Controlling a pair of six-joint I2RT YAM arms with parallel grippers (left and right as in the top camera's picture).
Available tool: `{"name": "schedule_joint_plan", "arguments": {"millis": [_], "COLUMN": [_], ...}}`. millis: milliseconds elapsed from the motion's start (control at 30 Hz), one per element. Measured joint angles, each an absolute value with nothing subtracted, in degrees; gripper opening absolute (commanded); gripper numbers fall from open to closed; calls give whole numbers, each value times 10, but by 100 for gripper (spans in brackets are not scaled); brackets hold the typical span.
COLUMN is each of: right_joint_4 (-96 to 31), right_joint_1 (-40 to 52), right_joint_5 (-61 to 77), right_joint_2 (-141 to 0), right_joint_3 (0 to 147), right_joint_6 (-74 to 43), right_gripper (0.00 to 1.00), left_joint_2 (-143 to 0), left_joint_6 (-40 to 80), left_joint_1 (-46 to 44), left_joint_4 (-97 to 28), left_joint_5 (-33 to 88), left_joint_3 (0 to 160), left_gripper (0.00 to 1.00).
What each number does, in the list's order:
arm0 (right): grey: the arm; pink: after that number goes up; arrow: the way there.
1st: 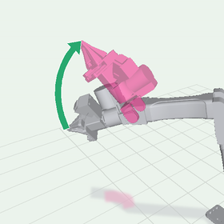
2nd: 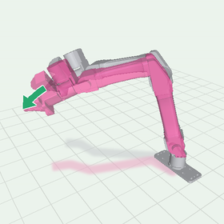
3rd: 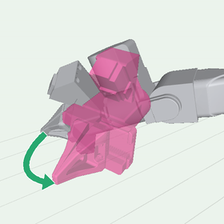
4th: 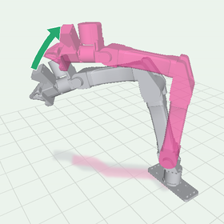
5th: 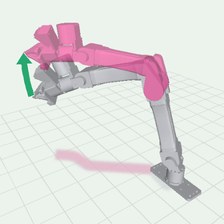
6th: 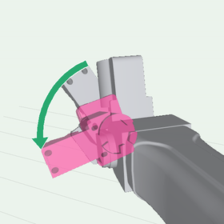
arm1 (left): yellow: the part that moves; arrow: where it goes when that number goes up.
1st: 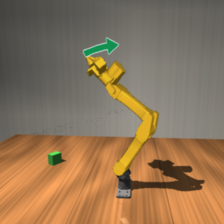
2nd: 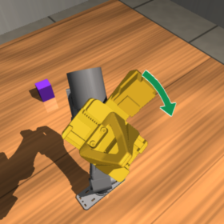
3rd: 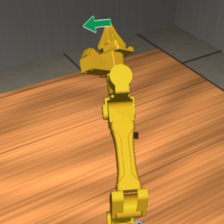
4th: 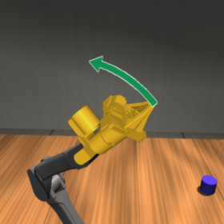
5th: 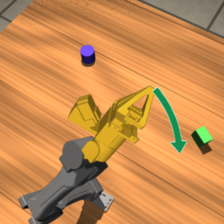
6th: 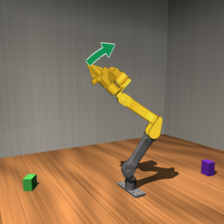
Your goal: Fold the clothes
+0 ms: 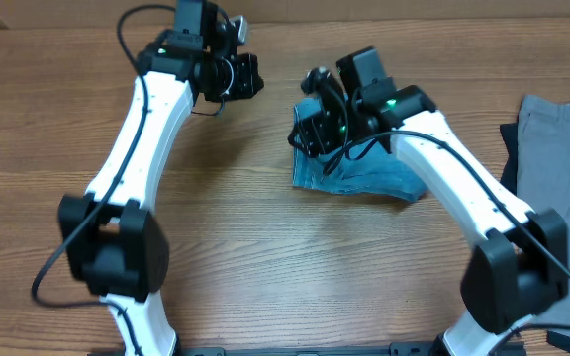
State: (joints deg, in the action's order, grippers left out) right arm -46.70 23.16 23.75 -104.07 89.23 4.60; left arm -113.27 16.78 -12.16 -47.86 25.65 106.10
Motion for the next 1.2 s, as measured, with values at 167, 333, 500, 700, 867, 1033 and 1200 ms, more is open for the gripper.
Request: {"name": "schedule_joint_plan", "arguments": {"millis": [167, 333, 500, 700, 867, 1033, 1200], "right_joint_4": [-524, -625, -656, -623, -550, -446, -381], "right_joint_1": [190, 98, 63, 45, 15, -4, -4], "right_joint_5": [211, 189, 169, 139, 129, 131, 134], "right_joint_2": [-981, -973, -973, -974, -974, -980, -1006], "right_joint_3": [911, 912, 884, 804, 707, 623, 577], "right_joint_6": [-18, -60, -65, -69, -78, -94, -107], "right_gripper": [4, 4, 4, 4, 4, 4, 4], "left_joint_2": [-1112, -1156, -1222, -1288, -1302, -1302, -1302], "left_joint_6": [181, 185, 204, 211, 208, 208, 206], "left_joint_1": [-183, -273, -312, -315, -315, -316, -317], "left_joint_4": [-481, -492, -493, -503, -537, -554, -556], "left_joint_5": [245, 206, 188, 196, 190, 161, 137], "left_joint_3": [1065, 1065, 1065, 1065, 1065, 1065, 1065], "left_gripper": [4, 4, 4, 4, 4, 4, 4]}}
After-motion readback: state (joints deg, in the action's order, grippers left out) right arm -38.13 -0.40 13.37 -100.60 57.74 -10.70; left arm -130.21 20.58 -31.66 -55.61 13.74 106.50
